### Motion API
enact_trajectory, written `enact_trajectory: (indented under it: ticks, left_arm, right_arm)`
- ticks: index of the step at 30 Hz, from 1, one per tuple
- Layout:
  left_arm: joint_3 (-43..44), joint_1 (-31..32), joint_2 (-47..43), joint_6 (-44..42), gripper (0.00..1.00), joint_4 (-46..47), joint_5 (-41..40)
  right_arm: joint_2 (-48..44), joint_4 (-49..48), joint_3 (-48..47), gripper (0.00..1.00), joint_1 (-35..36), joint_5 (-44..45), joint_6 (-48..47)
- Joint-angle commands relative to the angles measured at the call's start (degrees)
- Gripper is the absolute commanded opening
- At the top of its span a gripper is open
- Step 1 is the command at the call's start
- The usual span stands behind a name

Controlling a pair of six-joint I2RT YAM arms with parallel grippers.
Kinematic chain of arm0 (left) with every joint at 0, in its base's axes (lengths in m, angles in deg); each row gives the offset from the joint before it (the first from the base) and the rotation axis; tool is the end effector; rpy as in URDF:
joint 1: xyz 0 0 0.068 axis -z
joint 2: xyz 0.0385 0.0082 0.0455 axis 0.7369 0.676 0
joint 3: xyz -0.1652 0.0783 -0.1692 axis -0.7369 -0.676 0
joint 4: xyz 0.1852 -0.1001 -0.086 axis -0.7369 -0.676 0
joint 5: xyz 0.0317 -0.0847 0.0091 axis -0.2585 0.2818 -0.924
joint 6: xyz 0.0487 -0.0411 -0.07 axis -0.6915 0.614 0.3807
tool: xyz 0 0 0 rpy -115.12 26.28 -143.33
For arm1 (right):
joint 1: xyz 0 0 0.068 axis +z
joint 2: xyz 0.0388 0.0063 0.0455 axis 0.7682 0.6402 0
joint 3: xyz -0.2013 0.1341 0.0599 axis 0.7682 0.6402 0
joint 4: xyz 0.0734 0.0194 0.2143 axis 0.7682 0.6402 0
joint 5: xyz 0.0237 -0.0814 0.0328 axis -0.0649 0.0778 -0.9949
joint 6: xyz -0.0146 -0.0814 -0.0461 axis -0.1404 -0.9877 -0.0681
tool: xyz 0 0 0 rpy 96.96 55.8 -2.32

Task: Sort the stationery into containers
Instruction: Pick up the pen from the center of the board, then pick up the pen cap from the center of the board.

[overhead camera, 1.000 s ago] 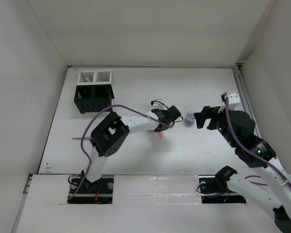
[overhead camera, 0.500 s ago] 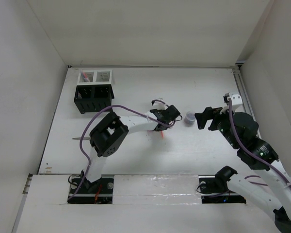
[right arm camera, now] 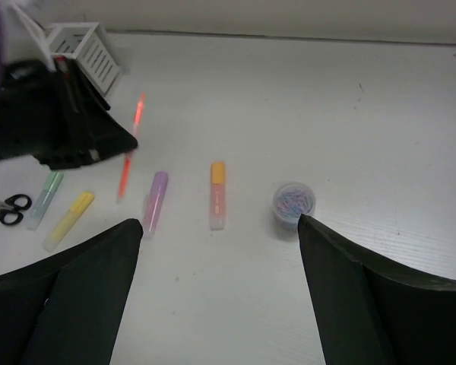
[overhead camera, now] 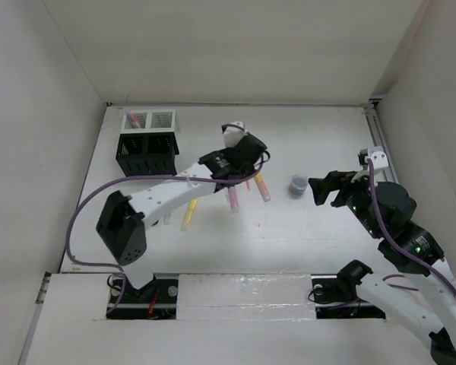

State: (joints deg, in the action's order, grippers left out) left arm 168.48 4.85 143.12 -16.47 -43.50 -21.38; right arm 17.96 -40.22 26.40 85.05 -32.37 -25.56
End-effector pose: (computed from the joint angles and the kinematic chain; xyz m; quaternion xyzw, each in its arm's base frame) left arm 0.2657 -0.2808 0.2601 -0.0570 0.8873 -0.1740 0.4233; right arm 0.1318 0.0641 0.3457 -0.0610 0.7613 0.1635 0.6244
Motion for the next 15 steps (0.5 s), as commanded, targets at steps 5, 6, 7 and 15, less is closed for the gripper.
enact_trajectory:
  ticks: [5, 6, 7, 15]
  left_arm:
    - [-5.47, -12.13, -19.03, -6.10, 0.00, -6.52, -7.56]
    - [-7.74, -13.19, -20.96, -7.24, 0.00, -6.52, -8.08]
    - [-8.72, -13.90, -22.72, -8.56, 0.00, -6.52, -8.69]
    - [-12.32, -14.43, -32.73, -8.65, 0.00, -17.60, -13.71]
  right_arm:
    - [5.15, -10.25, 2.77, 0.87, -0.22, -11.40, -3.96]
    - [7.08, -13.31, 3.48, 0.85, -0.22, -16.12, -3.96]
    - [9.37, -14.90, 4.09, 0.85, -0.22, -18.34, -3.96]
    - [38.35, -21.86, -2.48, 0.84, 10.93, -19.16, -4.49]
